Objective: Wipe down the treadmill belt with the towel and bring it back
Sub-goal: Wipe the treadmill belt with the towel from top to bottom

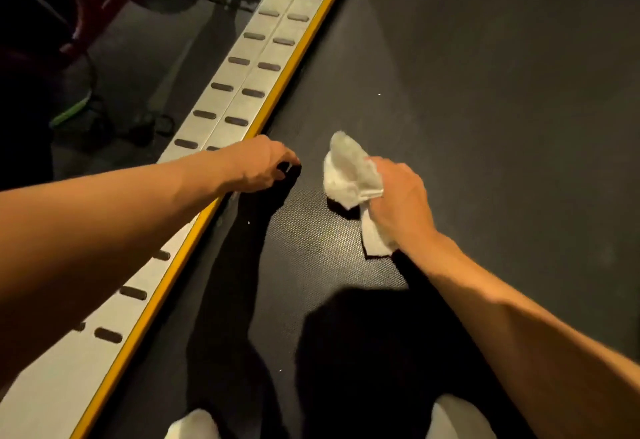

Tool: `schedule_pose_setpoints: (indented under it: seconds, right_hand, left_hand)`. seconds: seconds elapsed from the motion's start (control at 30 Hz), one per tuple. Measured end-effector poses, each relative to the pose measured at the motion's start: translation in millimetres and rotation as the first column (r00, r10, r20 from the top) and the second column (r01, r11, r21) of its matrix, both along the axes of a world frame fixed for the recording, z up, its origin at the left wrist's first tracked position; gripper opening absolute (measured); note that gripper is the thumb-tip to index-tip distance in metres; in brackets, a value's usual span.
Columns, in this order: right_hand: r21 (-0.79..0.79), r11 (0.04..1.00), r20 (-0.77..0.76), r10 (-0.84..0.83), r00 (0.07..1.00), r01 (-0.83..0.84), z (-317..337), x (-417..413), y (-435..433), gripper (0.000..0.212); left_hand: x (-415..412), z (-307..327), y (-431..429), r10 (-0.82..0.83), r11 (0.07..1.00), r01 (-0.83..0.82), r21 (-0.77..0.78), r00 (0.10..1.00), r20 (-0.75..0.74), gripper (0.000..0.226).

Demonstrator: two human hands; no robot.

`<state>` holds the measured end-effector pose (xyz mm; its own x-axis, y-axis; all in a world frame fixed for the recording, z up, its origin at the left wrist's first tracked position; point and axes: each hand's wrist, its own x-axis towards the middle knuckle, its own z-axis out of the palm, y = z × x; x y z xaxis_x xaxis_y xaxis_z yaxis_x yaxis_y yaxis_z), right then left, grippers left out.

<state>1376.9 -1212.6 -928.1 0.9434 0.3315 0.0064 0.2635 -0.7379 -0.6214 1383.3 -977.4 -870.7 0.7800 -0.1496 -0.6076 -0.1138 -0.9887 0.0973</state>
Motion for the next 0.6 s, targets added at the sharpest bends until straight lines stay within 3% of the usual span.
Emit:
schedule_pose_setpoints:
  seconds: [0.07, 0.1, 0.2, 0.27, 0.3, 0.37, 0.43, 0.47, 0.53, 0.6]
  right_hand:
    - [-0.113, 0.994, -0.019, -0.008, 1.000, 0.005, -7, 2, -1, 0.026]
    - [-0.091, 0.994, -0.029, 0.064, 0.998, -0.066, -10, -7, -1, 0.026]
    - [0.100, 0.893, -0.104, 0.448, 0.888, -0.439, -15, -52, 0, 0.046]
    - [0.233, 0.852, -0.192, 0.514, 0.836, -0.469, -7, -48, 8, 0.036]
    - [0.248, 0.884, -0.197, 0.446, 0.873, -0.396, -6, -35, 14, 0.032]
    - [0.029, 0.975, -0.032, 0.219, 0.975, -0.219, -2, -2, 27, 0.037]
    - [-0.142, 0.985, 0.116, 0.116, 0.986, -0.099, -2, 18, 31, 0.031]
    - [-0.182, 0.980, 0.117, 0.104, 0.988, -0.081, -2, 17, 35, 0.030]
    - [-0.199, 0.958, 0.147, 0.239, 0.960, -0.208, -7, -6, 42, 0.036]
    - [-0.209, 0.879, 0.149, 0.461, 0.875, -0.428, -9, -38, 47, 0.049]
  left_hand:
    - [-1, -2, 7, -0.047, 0.999, 0.047, 0.004, 0.999, 0.006, 0.047]
    - [-1, -3, 11, -0.084, 0.996, 0.083, 0.030, 0.996, 0.031, 0.046]
    - [-3, -2, 25, -0.184, 0.972, 0.168, 0.166, 0.979, 0.088, 0.047]
    - [-9, -1, 36, -0.199, 0.955, 0.163, 0.246, 0.972, 0.126, 0.054]
    - [-12, -1, 42, -0.184, 0.953, 0.138, 0.269, 0.971, 0.151, 0.058]
    - [-19, -1, 52, -0.065, 0.971, 0.023, 0.236, 0.983, 0.170, 0.067]
    - [-24, -2, 58, 0.070, 0.983, -0.096, 0.159, 0.985, 0.161, 0.072]
    - [-26, -2, 60, 0.091, 0.982, -0.114, 0.151, 0.984, 0.154, 0.073]
    - [-26, -5, 63, 0.068, 0.980, -0.094, 0.173, 0.986, 0.150, 0.073]
    - [-23, -7, 65, 0.058, 0.981, -0.085, 0.173, 0.986, 0.153, 0.072]
